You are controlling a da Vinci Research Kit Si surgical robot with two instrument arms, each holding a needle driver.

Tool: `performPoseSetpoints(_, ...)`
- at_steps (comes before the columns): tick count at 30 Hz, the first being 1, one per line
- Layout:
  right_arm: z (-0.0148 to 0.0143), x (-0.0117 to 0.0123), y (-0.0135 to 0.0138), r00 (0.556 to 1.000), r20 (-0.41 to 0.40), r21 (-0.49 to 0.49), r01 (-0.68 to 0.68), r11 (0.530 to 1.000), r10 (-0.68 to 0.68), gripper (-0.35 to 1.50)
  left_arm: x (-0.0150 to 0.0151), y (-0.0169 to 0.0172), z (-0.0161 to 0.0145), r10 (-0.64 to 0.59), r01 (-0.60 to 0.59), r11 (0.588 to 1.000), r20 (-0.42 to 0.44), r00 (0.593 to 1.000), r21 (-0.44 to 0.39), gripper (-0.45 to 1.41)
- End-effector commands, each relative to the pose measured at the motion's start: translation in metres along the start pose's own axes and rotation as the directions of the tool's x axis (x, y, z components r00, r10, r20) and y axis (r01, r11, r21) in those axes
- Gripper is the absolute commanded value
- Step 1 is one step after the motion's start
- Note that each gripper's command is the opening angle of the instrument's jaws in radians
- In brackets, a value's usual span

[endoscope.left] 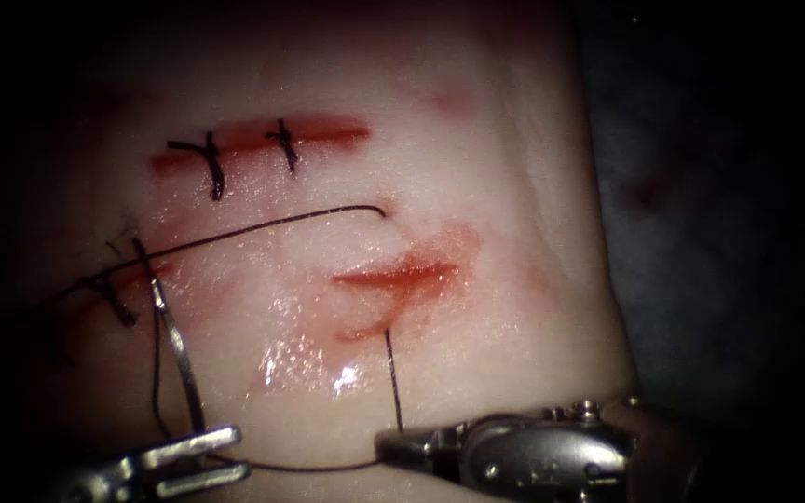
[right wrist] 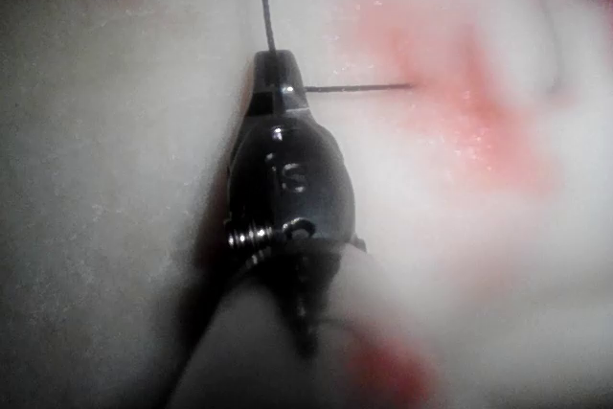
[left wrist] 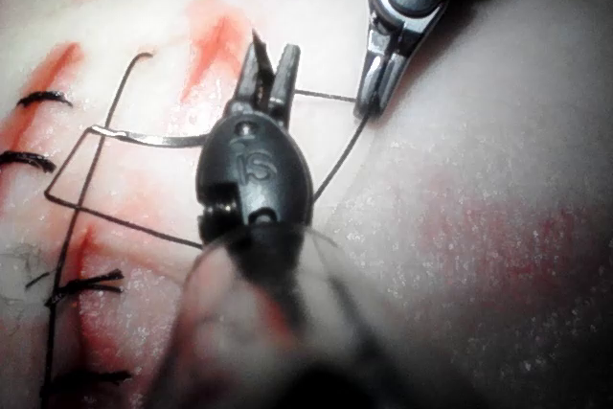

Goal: Wound Closure
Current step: Use right hand to grasp and pull suture until a short tail remains

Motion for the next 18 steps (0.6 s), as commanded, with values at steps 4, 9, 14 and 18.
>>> performPoseSetpoints(4, 0.0006, 0.0019, -0.0050, 0.999, -0.042, 0.075, -0.031, 0.997, 0.034, -0.35, -0.0006, 0.0003, 0.0009, 0.004, -0.004, 1.000, -0.003, 1.000, 0.000, -0.45)
performPoseSetpoints(9, 0.0016, 0.0050, -0.0090, 0.995, -0.080, 0.179, -0.045, 0.983, 0.060, -0.35, -0.0007, 0.0004, 0.0009, 0.005, -0.005, 1.000, -0.008, 1.000, -0.001, -0.45)
performPoseSetpoints(14, 0.0023, 0.0063, -0.0073, 0.984, -0.171, 0.074, -0.039, 0.996, 0.051, 0.64, -0.0008, 0.0003, 0.0006, 0.005, -0.006, 1.000, -0.009, 1.000, -0.004, -0.45)
performPoseSetpoints(18, 0.0004, 0.0065, -0.0013, 0.987, -0.160, -0.072, 0.024, 0.997, -0.035, 1.28, -0.0009, -0.0003, -0.0005, 0.033, -0.033, 0.999, 0.007, 0.999, 0.005, -0.45)
